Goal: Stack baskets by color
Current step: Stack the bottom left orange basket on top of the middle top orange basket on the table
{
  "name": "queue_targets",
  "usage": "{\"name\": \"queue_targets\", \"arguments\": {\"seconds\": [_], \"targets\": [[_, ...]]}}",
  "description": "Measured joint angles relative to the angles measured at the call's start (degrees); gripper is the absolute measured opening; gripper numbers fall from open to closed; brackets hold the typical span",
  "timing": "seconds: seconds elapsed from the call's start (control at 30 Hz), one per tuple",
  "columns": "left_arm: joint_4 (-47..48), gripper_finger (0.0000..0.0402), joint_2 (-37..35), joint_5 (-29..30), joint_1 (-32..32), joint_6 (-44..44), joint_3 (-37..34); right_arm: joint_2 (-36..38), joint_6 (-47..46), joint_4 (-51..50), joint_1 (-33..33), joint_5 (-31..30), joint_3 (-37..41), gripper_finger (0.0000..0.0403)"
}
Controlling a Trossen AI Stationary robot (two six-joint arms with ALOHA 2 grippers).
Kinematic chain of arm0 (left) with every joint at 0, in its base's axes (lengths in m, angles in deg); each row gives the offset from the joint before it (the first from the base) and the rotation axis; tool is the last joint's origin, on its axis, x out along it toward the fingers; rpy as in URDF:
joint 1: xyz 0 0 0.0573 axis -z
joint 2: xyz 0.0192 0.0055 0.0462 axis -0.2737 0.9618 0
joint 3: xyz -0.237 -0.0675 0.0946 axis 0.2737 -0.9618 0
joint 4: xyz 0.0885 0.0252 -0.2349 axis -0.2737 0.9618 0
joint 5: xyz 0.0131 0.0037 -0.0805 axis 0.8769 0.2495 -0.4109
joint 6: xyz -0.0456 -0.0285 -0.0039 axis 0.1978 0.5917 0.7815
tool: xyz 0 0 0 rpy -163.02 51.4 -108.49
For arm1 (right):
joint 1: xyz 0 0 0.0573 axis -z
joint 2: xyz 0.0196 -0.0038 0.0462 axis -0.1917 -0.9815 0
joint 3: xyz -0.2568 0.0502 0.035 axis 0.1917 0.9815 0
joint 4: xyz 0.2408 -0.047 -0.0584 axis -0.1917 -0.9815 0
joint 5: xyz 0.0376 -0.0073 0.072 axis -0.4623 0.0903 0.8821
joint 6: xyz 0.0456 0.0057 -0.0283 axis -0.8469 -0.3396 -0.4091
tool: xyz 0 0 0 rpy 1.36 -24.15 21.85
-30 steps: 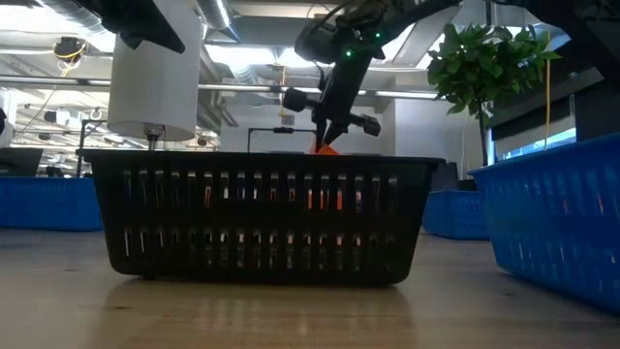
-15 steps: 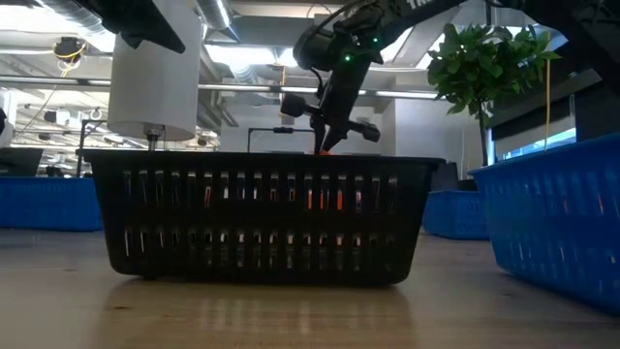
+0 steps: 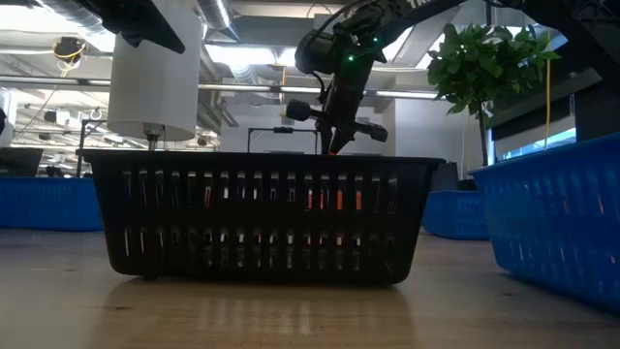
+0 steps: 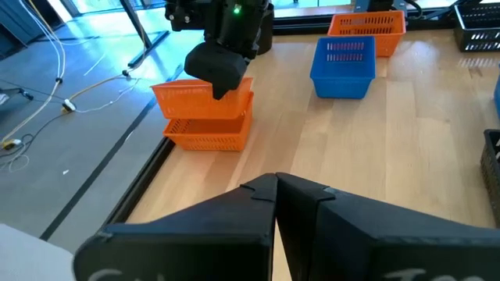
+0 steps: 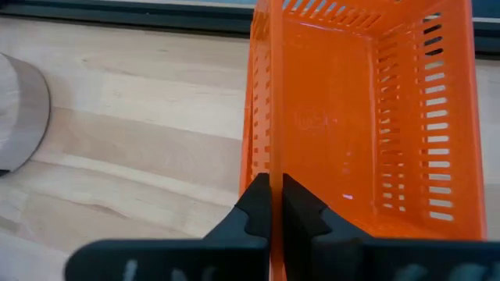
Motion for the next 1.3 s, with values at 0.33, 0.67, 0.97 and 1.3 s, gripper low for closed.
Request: {"name": "queue_targets", "arguments": {"seconds": [0.33, 0.67, 0.97, 1.3], "targets": [[0.0, 0.0, 0.0, 0.0, 0.0, 0.0, 0.0, 0.0, 1.5, 0.0, 0.1, 0.0, 0.0, 0.003], [0.0, 0.0, 0.0, 0.0, 0.0, 0.0, 0.0, 0.0, 3.1, 0.0, 0.3, -0.1, 0.0, 0.0013], [0.0, 0.0, 0.0, 0.0, 0.0, 0.0, 0.0, 0.0, 3.4, 0.0, 0.4, -3.9, 0.0, 0.0007], [0.0, 0.0, 0.0, 0.5, 0.0, -1.6, 0.0, -0.3, 4.6, 0.0, 0.4, -4.5, 0.0, 0.0008]]}}
